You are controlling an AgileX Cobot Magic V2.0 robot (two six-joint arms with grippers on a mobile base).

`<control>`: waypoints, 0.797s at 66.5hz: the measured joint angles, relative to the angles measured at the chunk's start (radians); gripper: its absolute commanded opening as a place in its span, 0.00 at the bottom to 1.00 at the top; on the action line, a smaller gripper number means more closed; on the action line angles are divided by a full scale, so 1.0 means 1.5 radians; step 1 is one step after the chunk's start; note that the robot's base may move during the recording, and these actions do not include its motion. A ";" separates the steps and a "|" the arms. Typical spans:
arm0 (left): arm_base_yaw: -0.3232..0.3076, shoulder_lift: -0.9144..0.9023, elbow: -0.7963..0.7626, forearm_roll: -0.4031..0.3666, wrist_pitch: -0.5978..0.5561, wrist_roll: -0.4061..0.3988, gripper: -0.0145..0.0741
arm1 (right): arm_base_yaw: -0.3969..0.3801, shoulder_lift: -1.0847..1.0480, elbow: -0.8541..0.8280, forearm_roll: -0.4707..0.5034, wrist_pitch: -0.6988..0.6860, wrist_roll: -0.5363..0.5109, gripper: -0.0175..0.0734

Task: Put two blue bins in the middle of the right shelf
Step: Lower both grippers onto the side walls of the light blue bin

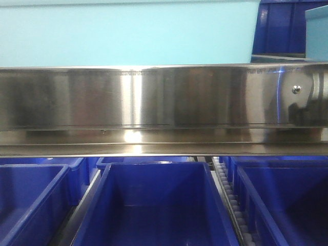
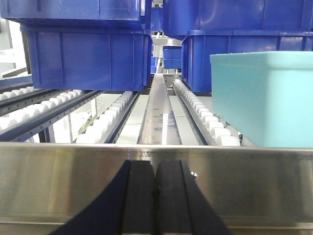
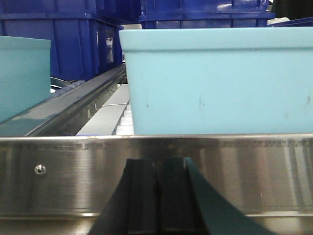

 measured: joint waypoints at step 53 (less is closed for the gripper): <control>0.000 0.000 0.000 0.000 -0.024 0.000 0.04 | 0.000 0.000 0.000 0.000 -0.020 0.000 0.01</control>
